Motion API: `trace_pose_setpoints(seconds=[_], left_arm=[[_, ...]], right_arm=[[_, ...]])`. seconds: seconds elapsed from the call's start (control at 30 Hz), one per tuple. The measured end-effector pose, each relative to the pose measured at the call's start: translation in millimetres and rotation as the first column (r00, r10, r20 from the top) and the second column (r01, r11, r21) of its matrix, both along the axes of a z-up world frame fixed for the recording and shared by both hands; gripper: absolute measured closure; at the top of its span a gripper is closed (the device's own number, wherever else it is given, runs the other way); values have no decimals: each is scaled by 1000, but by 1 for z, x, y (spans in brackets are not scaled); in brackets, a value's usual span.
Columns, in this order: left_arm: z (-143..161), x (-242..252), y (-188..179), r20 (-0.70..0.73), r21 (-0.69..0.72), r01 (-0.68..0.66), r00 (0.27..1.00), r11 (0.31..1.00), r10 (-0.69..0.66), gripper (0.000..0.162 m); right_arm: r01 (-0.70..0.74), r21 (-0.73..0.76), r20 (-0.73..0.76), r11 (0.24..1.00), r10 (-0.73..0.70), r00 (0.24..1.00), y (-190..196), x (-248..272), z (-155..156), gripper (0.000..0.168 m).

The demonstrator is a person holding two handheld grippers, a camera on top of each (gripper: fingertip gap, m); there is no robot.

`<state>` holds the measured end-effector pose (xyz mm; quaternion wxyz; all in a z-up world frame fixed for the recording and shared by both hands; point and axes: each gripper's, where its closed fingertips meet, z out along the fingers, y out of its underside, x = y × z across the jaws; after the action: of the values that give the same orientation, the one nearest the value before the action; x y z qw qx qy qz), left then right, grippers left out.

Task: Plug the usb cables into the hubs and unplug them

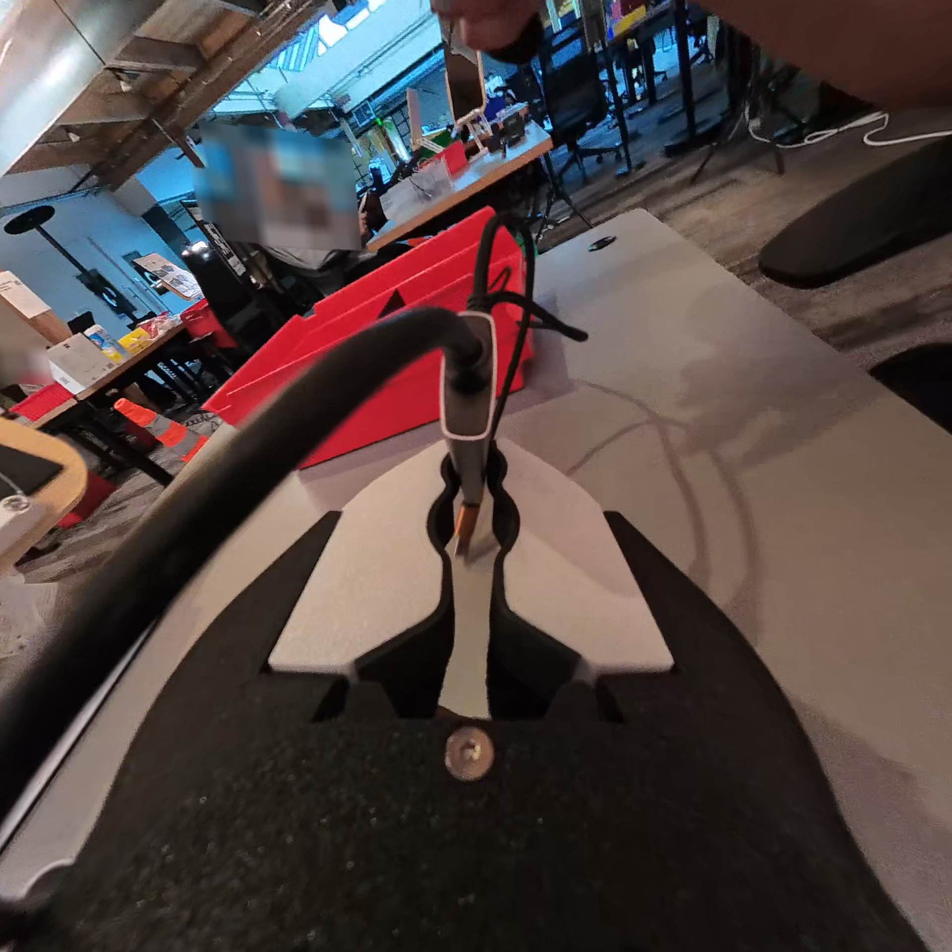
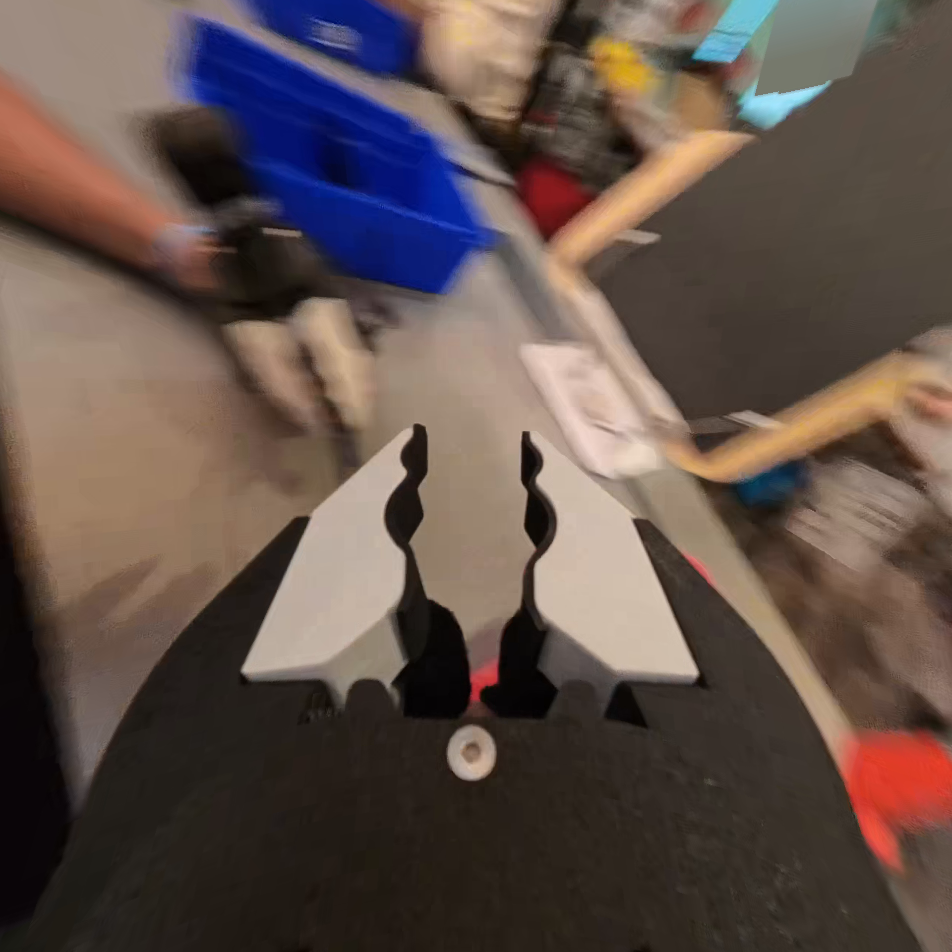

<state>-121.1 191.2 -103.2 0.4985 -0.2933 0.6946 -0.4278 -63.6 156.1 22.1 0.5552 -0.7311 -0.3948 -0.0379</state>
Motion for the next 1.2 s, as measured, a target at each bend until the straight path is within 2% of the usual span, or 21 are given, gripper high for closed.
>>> trace_pose_setpoints(seconds=[0.03, 0.07, 0.17, 0.23, 0.3, 0.33, 0.37, 0.5, 0.6, 0.67, 0.77, 0.93, 0.97, 1.07, 1.17, 1.2], left_arm=[[-1, 0, -2, -3, 9, 2, 1000, 1000, -2, 152], [-2, 0, -5, -4, 18, 8, 1000, 1000, -8, 152], [-2, 0, -10, -8, 29, 20, 1000, 999, -19, 152], [-2, -1, -11, -9, 34, 23, 1000, 999, -23, 152], [-3, -1, -13, -15, 38, 27, 1000, 999, -26, 152], [-3, -1, -14, -17, 40, 31, 999, 999, -31, 152], [-4, -2, -15, -23, 39, 40, 999, 998, -39, 152], [-3, -5, -23, -82, -65, 89, 992, 994, -94, 152], [8, -7, -27, -49, -152, 102, 993, 983, -110, 141], [12, -7, -29, -41, -202, 110, 992, 973, -121, 140], [22, -9, -32, 1, -301, 142, 989, 943, -148, 145], [36, -15, -34, 22, -452, 236, 967, 860, -254, 153], [37, -17, -35, 27, -463, 252, 962, 850, -271, 153], [30, -19, -39, -16, -387, 259, 958, 885, -287, 152], [25, -21, -39, -47, -374, 265, 952, 889, -304, 152], [20, -22, -28, -66, -366, 234, 959, 901, -276, 152]], right_arm=[[-137, -67, -11, 988, 137, 991, -11, -33, -20, 135], [-197, -95, -2, 976, 198, 980, -13, -55, -38, 134], [-175, -143, 160, 974, 198, 967, 3, -70, -87, 134], [-193, -168, 124, 967, 215, 969, 9, -78, -98, 137], [-208, -192, 112, 959, 232, 966, 12, -79, -104, 149], [-207, -182, 112, 961, 229, 967, 15, -78, -104, 160], [-221, -183, 103, 958, 242, 965, 15, -79, -103, 163], [-245, -207, 19, 947, 255, 967, 13, -79, -100, 164], [-244, -230, -90, 942, 229, 969, 13, -71, -95, 164], [-256, -258, -135, 932, 228, 964, 11, -71, -97, 164], [-251, -284, -120, 925, 226, 967, 11, -72, -106, 164], [-323, -246, -278, 914, 253, 927, 9, -79, -92, 164], [-339, -243, -295, 909, 264, 918, 7, -80, -91, 164], [-354, -248, -298, 902, 277, 914, 3, -81, -97, 164], [-354, -241, -300, 904, 278, 913, 1, -79, -99, 163], [-340, -185, -361, 922, 258, 896, 0, -65, -81, 164]])
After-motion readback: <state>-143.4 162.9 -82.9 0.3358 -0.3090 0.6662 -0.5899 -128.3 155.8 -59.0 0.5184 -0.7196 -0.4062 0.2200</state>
